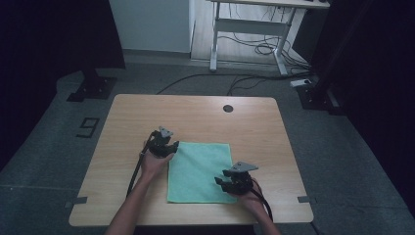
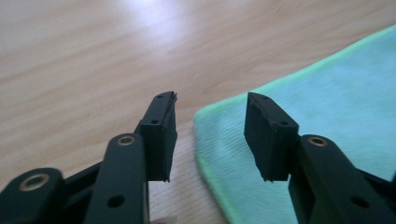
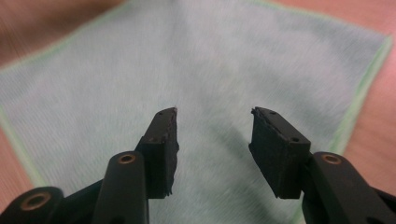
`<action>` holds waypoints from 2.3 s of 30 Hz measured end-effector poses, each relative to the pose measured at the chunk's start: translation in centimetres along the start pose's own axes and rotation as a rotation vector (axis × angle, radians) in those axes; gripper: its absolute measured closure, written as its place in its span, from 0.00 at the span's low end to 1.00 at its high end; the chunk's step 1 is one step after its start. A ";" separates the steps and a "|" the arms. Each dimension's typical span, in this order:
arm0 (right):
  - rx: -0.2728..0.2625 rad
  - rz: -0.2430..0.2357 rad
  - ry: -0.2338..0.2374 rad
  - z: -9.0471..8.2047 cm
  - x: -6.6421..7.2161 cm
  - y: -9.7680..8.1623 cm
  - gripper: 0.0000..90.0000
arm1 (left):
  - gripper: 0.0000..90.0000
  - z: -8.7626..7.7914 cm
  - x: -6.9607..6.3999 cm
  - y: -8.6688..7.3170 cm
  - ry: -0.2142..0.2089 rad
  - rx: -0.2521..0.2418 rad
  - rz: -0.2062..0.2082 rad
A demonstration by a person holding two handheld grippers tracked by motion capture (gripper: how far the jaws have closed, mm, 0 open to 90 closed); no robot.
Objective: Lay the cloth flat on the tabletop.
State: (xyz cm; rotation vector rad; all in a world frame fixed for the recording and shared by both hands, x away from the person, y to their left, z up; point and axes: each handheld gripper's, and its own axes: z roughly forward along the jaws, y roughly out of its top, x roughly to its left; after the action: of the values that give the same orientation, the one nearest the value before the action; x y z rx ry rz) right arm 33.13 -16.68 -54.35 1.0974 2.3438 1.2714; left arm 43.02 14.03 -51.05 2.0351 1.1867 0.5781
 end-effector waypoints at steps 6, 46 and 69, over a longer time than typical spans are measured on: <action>-0.002 -0.013 -0.023 1.0 -1.6 2.0 0.63 | 0.61 0.1 -1.5 -0.1 -0.084 0.039 0.039; 0.044 0.046 -0.034 5.3 -2.1 6.1 0.58 | 0.60 3.8 -1.4 -0.5 -0.119 0.104 0.008; -0.032 -0.042 -0.080 2.3 2.4 5.0 0.52 | 0.59 3.7 -1.8 -0.7 -0.097 0.102 0.026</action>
State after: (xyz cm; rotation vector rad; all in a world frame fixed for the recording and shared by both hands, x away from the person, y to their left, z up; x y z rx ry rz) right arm 35.15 -11.90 -51.40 1.0640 2.2687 1.2229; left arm 44.23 11.42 -54.06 2.1419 1.1544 0.4346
